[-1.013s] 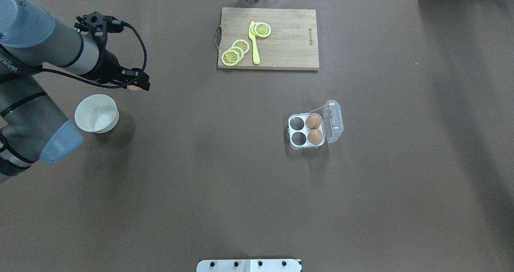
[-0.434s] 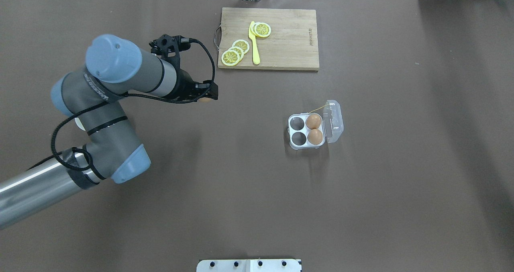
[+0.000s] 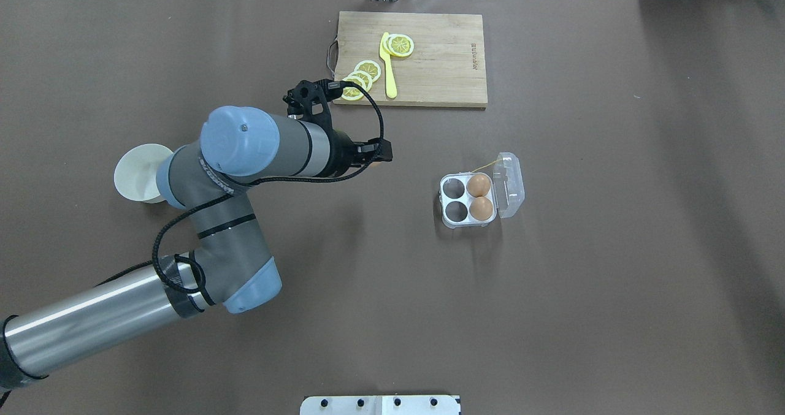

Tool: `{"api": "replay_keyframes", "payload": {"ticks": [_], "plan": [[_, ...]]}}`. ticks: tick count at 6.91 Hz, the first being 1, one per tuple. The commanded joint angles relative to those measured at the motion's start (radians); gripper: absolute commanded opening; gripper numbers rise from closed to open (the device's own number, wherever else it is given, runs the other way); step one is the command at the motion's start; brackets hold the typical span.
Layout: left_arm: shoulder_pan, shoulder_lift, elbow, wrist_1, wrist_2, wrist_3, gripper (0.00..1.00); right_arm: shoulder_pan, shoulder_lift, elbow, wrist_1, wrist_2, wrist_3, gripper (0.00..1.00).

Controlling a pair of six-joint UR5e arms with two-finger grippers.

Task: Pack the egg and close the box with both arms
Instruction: 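Lift the egg with the left gripper and carry it to the egg box, then lower the egg into the empty cup and open the left gripper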

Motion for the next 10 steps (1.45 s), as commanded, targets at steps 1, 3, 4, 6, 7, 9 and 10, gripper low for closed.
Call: {"api": "replay_keyframes", "payload": {"ticks": [1,3,4,6,7,9,10], "plan": [[0.076,-0.043,0.007,-0.018,0.108,-0.019,0.48,0.0,-0.001,-0.002,-0.003,0.002,0.0,1.0],[0.127,-0.15,0.155,-0.093,0.211,-0.021,0.48,0.0,-0.001,0.008,-0.005,0.003,0.002,1.0],[0.141,-0.172,0.191,-0.116,0.236,-0.021,0.48,0.0,-0.001,0.01,-0.003,0.005,0.002,1.0],[0.143,-0.192,0.202,-0.117,0.25,-0.021,0.48,0.0,-0.001,0.012,-0.005,0.04,0.004,1.0],[0.146,-0.199,0.206,-0.115,0.25,-0.021,0.48,0.0,-0.002,0.016,-0.006,0.048,0.004,1.0],[0.155,-0.212,0.214,-0.115,0.265,-0.019,0.48,0.001,-0.011,0.036,-0.006,0.051,0.004,1.0],[0.155,-0.214,0.222,-0.115,0.265,-0.019,0.48,0.001,-0.016,0.045,-0.006,0.051,0.004,1.0]]}}
